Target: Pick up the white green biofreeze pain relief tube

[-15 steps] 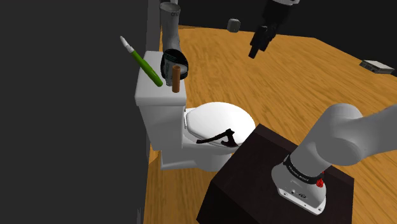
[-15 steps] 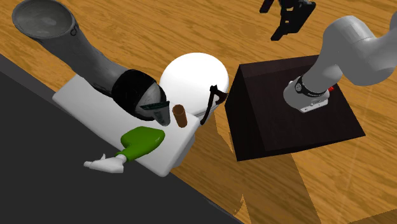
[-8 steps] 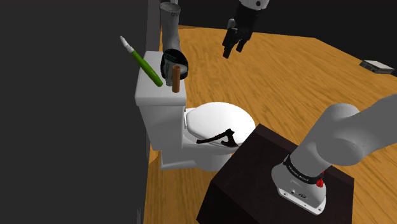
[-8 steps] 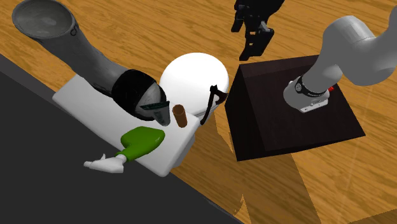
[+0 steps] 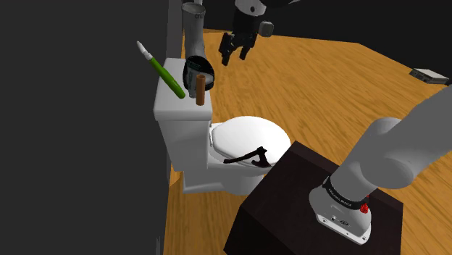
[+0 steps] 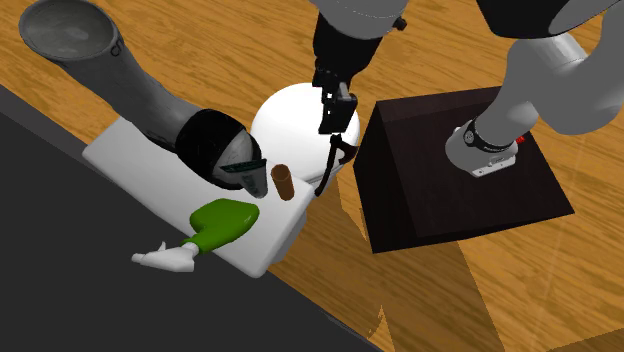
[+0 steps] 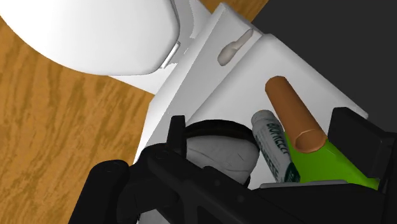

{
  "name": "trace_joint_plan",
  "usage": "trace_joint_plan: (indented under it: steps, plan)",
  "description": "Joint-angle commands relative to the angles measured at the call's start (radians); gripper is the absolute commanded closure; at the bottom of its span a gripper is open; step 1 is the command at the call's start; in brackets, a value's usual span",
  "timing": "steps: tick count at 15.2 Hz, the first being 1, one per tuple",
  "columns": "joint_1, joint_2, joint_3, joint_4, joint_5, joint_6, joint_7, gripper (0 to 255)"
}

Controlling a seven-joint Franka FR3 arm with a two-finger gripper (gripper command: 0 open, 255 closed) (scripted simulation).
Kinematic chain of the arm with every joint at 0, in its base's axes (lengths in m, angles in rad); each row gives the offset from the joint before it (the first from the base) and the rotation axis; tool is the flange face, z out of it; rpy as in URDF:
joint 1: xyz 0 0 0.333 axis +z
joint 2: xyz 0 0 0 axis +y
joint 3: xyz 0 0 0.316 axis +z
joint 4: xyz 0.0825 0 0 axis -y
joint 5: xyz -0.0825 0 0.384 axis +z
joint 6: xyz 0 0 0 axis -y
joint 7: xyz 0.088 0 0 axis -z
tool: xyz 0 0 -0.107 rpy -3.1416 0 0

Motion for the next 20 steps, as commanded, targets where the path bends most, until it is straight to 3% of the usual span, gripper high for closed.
trace_joint_plan:
  steps: [1,13,20]
  plan:
    - [0.001,0.070,0.010,0.056,-0.004,0.026,0.024,0]
    - [0.034,0.507,0.042,0.510,-0.061,0.067,0.157,0]
    - [0.034,0.515,0.040,0.426,-0.066,0.158,0.164,0]
